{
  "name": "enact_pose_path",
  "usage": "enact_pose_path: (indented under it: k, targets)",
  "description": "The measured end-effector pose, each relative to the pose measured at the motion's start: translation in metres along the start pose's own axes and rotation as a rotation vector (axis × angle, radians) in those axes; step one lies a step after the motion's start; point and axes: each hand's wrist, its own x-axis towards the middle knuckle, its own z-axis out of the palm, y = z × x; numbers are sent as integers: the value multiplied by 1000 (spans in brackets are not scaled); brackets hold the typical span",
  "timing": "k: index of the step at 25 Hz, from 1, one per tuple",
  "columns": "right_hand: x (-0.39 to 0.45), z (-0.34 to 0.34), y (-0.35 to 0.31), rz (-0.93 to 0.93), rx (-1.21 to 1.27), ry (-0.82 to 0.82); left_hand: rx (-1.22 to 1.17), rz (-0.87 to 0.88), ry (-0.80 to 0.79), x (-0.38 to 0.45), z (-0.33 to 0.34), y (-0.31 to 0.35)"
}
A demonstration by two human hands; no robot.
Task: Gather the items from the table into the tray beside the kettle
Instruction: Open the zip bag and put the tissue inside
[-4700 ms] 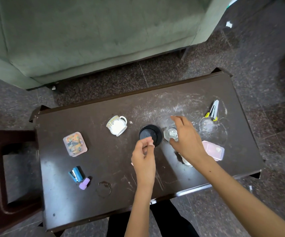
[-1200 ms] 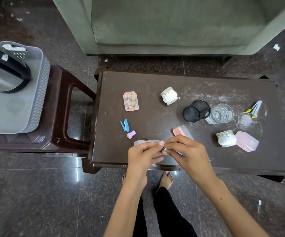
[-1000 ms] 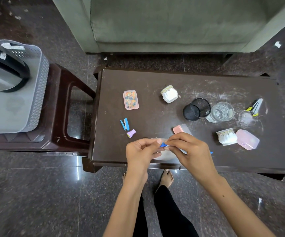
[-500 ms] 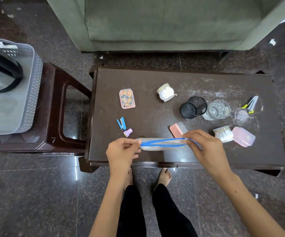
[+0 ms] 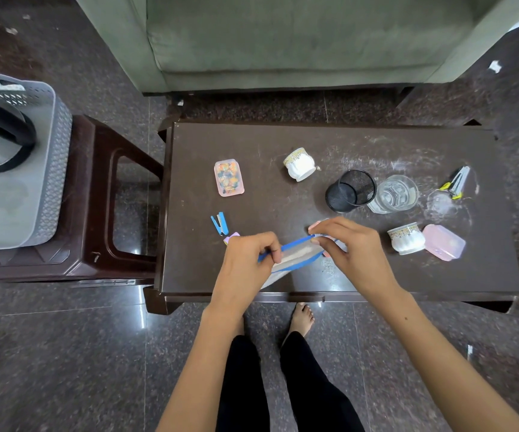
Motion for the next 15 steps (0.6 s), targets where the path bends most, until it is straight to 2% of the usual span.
enact_pose_path:
  k: [3,6,9,11,13,15]
  targets:
    - [1,0,8,6,-44,-14,-2,-16,35,4,-5,-1]
    - [2,3,8,21,-189,41,68,-1,54,6,-10,-4]
    - [-4,13,-8,-124,-287,117,118,48,32,6,-11,-5]
    - [-9,20,-16,-243,-285,27,33,49,3,7,-12,-1]
    - [-12,28,-19,-276,-336,-123,-89,27,-49,7,-14,3]
    - [-9,33,-19,-275,-403,-148,-123,22,-85,7,-16,3]
